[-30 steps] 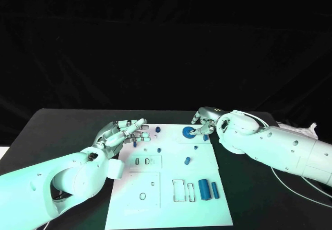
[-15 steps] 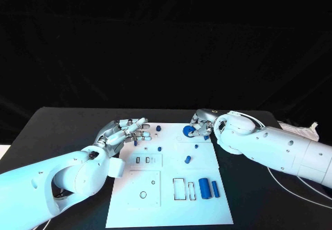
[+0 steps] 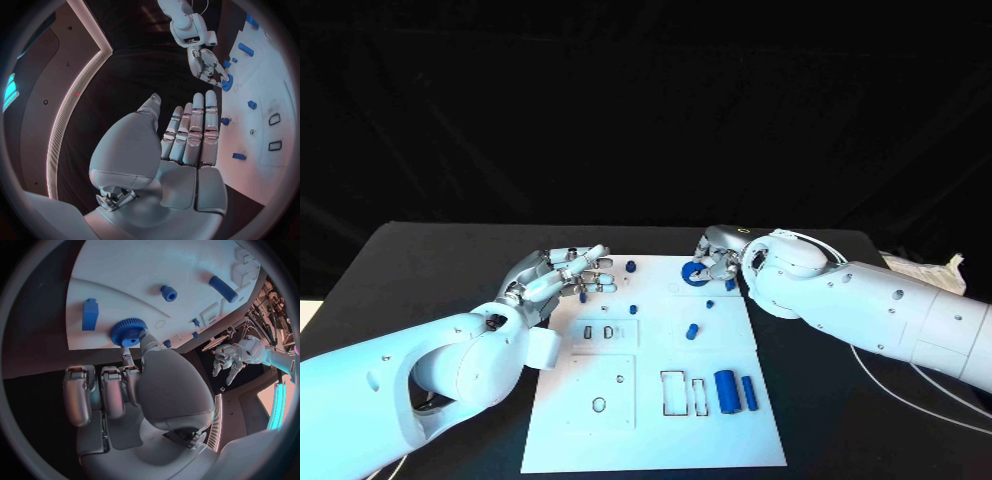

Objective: Assemble the parts on the task board

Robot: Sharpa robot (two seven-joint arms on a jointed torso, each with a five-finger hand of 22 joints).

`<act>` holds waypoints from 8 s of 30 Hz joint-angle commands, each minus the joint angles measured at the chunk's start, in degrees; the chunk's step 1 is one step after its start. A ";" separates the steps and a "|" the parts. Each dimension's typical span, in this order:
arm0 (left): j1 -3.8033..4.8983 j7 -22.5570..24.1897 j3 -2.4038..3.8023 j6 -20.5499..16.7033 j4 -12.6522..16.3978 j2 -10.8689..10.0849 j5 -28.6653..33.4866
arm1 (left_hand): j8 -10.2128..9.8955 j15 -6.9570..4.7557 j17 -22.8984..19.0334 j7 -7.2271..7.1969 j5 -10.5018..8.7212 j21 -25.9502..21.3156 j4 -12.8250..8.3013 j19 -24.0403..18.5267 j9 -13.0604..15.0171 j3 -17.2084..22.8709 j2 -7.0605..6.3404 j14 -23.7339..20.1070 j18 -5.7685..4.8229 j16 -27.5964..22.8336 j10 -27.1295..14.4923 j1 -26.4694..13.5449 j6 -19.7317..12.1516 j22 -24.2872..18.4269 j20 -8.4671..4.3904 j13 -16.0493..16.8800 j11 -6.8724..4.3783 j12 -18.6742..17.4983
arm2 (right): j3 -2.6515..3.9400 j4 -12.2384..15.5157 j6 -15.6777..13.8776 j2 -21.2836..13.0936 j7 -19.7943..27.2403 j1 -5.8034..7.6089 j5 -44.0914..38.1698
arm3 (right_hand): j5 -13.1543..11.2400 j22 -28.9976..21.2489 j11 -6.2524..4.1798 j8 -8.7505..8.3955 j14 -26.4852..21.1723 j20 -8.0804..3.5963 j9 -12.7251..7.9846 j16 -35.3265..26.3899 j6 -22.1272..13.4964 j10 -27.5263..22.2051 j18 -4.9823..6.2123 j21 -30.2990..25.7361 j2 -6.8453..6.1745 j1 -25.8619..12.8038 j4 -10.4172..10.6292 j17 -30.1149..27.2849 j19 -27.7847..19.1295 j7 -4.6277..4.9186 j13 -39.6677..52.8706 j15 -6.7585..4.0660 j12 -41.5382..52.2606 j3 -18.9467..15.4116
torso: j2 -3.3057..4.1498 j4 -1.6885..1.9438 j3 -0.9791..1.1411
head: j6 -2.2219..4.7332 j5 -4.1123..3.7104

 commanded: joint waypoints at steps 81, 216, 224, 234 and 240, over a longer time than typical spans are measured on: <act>0.05 -1.07 0.05 2.65 -0.19 0.21 -1.33 | -0.39 0.34 0.39 0.48 -0.17 0.47 -0.86 -0.51 -0.11 -0.07 0.86 -0.63 0.39 -0.36 -0.49 0.11 -0.25 0.15 0.17 -0.10 0.38 -0.35 | -2.18 0.09 -4.31 12.02 -0.62 -1.46 -8.84 | 2.87 10.64 0.50 -1.03 5.36 0.69 0.01 -0.07 -3.73 1.40 -1.51 1.13 -1.95 -10.56 0.99 12.24 2.74 0.90 8.03 0.61 -4.28 2.32 | 0.10 -0.11 0.12 | -0.11 0.99; -0.26 0.56 0.01 3.10 -5.36 -1.10 1.77 | -0.31 0.40 0.87 0.43 -0.13 0.55 -1.65 -1.00 -0.07 0.19 1.53 -0.95 0.42 -0.68 -0.75 0.56 -0.40 0.24 0.26 -0.08 0.38 -0.21 | 1.86 10.64 -15.21 -2.87 14.04 -6.37 8.38 | 2.37 12.27 -2.17 -0.29 5.47 -1.58 0.72 0.11 5.79 2.12 -1.88 1.72 2.47 -2.12 -9.42 12.71 3.95 -1.97 8.84 -1.76 -4.06 7.54 | -0.93 -2.64 1.53 | -1.60 3.31; -0.24 0.96 0.01 2.65 -5.67 -1.27 1.91 | -0.28 0.70 1.02 0.49 -0.18 -0.29 -1.96 -2.67 -0.07 -0.14 1.57 -1.90 0.28 -1.39 -0.71 0.21 -0.41 -0.13 0.49 -0.07 0.49 -0.16 | 0.05 11.74 -13.67 1.59 8.73 -6.79 6.09 | 2.38 11.79 -2.24 -0.32 5.35 -1.60 0.74 -0.15 5.88 1.62 -1.76 1.50 2.64 -2.19 -9.48 12.21 3.55 -2.05 8.10 -1.79 -5.22 7.77 | -0.91 -2.81 1.45 | -2.02 3.83; -0.25 1.15 0.01 2.37 -6.02 -1.21 2.06 | -0.28 1.12 1.01 0.62 -0.15 -1.67 -2.46 -4.93 -0.07 -0.40 1.83 -3.10 0.26 -2.41 -0.72 -0.02 -0.42 -0.83 0.97 -0.07 0.68 -0.16 | -1.28 11.06 -11.92 6.17 4.55 -8.69 -2.79 | 2.43 11.97 -2.16 -0.64 5.26 -1.62 0.66 -0.35 5.58 1.39 -1.80 1.57 2.26 -2.64 -9.54 11.82 3.70 -1.90 7.81 -1.78 -5.72 7.78 | -0.92 -2.89 1.46 | -2.48 3.76; -0.25 1.49 0.01 3.24 -6.18 -1.10 2.12 | -0.30 1.20 1.00 0.58 -0.17 -1.97 -2.62 -5.35 -0.08 -0.52 1.73 -3.33 0.27 -2.63 -0.73 -0.07 -0.47 -0.99 1.09 -0.07 0.69 -0.16 | -1.79 10.19 -11.64 7.77 3.97 -8.97 -5.09 | 2.44 12.07 -2.15 -0.66 5.28 -1.62 0.66 -0.33 5.57 1.43 -1.83 1.62 2.21 -2.68 -9.55 11.87 3.78 -1.90 7.87 -1.77 -5.64 7.78 | -0.84 -2.98 1.65 | -2.55 3.92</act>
